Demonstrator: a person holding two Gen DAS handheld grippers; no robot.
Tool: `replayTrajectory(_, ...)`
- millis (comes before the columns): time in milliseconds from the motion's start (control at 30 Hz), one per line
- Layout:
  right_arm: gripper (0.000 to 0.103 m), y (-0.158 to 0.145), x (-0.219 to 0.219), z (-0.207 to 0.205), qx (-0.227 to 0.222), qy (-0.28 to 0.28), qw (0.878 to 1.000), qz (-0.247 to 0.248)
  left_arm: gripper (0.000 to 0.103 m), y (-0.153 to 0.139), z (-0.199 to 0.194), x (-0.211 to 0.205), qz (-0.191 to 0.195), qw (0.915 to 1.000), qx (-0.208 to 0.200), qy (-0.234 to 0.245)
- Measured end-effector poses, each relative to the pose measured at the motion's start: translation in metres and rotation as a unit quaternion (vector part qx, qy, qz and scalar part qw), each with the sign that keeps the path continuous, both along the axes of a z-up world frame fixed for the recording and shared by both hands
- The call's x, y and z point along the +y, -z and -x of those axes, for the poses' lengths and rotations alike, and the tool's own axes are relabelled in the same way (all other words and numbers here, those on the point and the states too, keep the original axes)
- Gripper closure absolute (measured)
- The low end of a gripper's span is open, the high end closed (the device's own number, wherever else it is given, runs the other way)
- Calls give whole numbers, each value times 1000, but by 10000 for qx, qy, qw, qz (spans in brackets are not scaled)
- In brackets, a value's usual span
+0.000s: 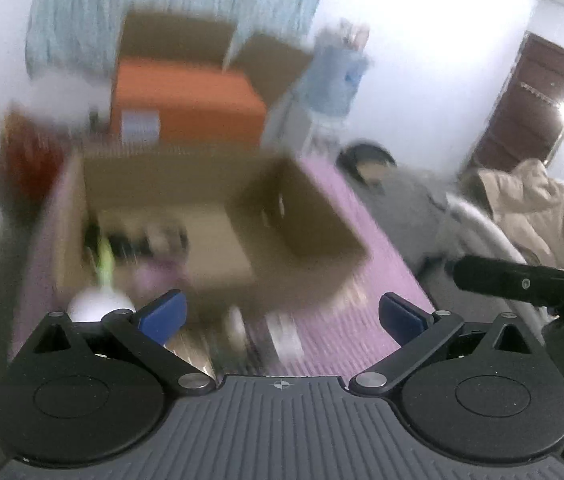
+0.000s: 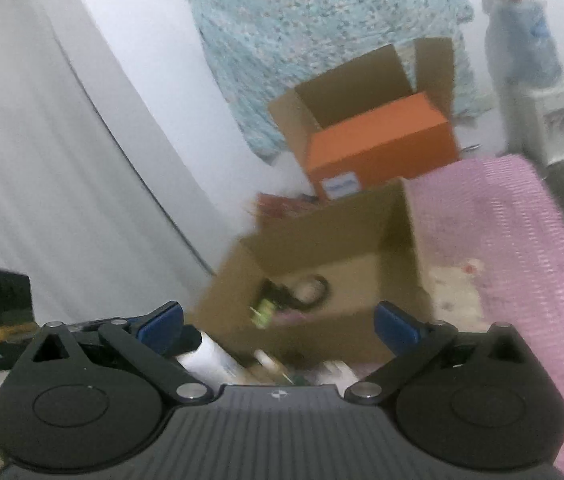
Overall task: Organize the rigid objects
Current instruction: 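Withdraw the right gripper from the box back over the table, then lower the right gripper onto the white charger and close on it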
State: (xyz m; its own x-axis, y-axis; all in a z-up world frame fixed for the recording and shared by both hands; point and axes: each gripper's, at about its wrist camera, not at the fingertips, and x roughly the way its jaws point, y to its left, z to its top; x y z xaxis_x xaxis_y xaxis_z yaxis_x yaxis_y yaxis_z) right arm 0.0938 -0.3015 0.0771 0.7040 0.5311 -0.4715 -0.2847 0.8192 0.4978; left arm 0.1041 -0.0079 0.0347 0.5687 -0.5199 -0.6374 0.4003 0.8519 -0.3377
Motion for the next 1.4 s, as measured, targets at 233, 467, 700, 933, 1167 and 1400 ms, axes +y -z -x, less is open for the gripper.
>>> replayTrajectory(233,0,21,35,37,-98,112,9800,1984,0,77,12,-7,523,9912,1187,-250)
replayTrajectory(467,0,36,43,51,-173,252,9678,2499,0,79,29,-25,-182,9980,599,-94)
replayTrajectory(700,0,48,33,57,-73,177,9777,2091,0,80,37,-32,-655,9976,214,63)
replayTrajectory(933,0,46,10,45,161,329,9937,1055,0,86,32,-24,134,9998,67,-129)
replayTrajectory(1167,0,55,-5,30,316,360,9986,219,0,83,32,-38,-548,9972,-499,-68)
replayTrajectory(1400,11,73,3,2,724,291,9969,-142,10,90,34,-61,-1171,9873,-1055,203)
